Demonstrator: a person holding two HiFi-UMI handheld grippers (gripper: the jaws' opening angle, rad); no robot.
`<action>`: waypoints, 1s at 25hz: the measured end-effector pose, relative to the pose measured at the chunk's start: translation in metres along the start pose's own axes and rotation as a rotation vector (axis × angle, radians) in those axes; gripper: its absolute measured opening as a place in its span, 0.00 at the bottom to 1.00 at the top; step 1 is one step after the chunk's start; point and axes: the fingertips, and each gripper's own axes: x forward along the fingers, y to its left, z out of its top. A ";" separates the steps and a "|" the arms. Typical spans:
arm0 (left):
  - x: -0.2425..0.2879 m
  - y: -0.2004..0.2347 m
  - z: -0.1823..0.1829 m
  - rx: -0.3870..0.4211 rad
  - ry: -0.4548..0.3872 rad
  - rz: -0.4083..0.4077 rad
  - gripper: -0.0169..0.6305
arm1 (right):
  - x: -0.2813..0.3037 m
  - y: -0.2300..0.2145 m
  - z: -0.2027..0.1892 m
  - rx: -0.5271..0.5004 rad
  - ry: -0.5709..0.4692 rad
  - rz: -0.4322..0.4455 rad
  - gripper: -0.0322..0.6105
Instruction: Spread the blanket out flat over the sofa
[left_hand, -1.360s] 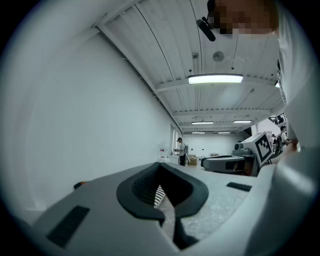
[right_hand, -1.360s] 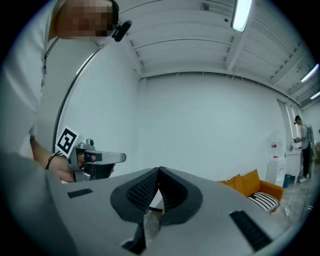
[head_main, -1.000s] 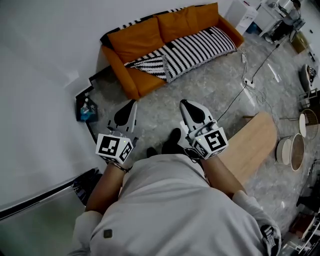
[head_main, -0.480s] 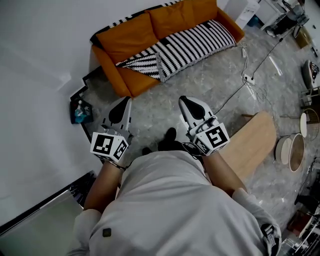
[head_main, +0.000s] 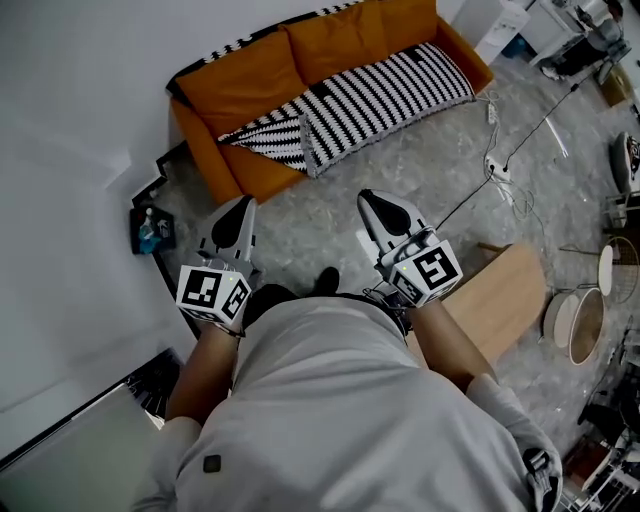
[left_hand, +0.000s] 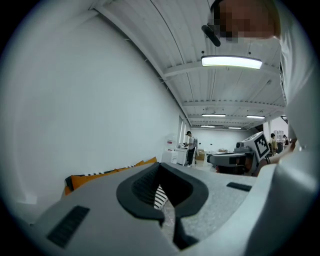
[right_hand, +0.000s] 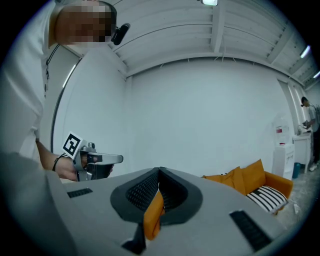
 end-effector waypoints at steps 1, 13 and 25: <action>0.005 0.000 -0.002 -0.001 0.007 0.002 0.04 | 0.002 -0.006 -0.002 0.005 0.003 0.006 0.09; 0.070 0.042 -0.013 -0.020 0.047 -0.001 0.04 | 0.057 -0.058 -0.012 0.054 0.032 0.018 0.09; 0.126 0.148 -0.004 -0.034 0.052 -0.052 0.04 | 0.162 -0.095 -0.014 0.071 0.083 -0.049 0.09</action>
